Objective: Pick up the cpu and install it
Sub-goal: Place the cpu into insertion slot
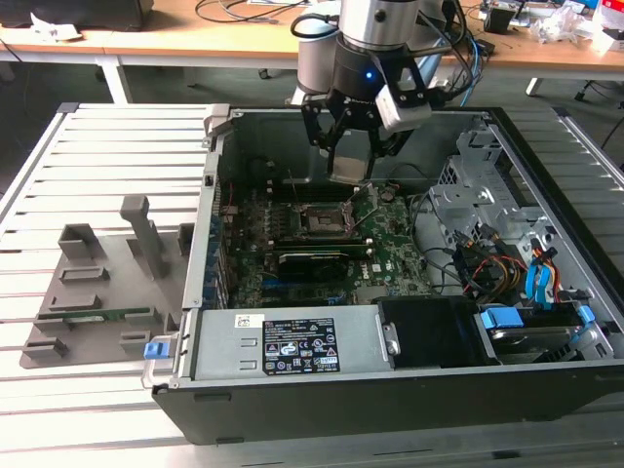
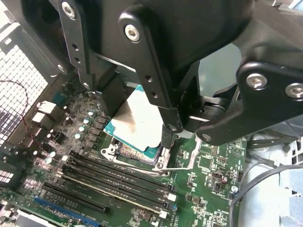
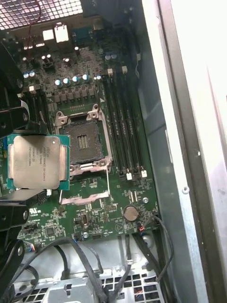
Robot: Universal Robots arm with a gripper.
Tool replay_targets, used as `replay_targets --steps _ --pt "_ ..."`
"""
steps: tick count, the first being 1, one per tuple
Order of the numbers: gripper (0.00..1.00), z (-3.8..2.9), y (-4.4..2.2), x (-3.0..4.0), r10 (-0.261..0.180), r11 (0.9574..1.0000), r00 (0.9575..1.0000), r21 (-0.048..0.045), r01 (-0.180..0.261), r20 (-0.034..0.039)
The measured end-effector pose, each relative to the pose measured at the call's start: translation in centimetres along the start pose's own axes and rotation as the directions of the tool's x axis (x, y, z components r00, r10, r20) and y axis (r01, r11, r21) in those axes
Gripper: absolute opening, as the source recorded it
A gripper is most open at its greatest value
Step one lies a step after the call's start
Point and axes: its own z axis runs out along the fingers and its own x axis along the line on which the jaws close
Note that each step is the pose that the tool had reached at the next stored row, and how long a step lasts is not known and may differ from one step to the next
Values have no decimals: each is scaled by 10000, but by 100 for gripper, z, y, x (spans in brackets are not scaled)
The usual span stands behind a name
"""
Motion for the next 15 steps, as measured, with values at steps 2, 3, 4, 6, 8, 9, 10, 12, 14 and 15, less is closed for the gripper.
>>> replay_targets --steps 2,3,4,6,8,9,10,12,14,15 --pt "55 0 0 0 164 9999 9999 8 -164 -3" --pt "55 0 0 0 333 9994 9994 16 -333 -6" --pt "55 0 0 0 428 9991 9991 18 -428 -8" --pt "55 0 0 0 697 9976 9976 29 -697 -13" --pt "55 0 0 0 938 9956 9956 43 -938 -16" --pt "55 0 0 0 1064 9943 9943 47 -1063 -19" --pt "55 0 0 0 1146 9934 9934 47 -1146 -21" --pt "55 0 0 0 1257 9921 9921 47 -1257 -24" --pt "55 0 0 0 1481 9890 9890 42 -1481 -32" --pt "55 0 0 0 1538 9881 9881 42 -1537 -34"
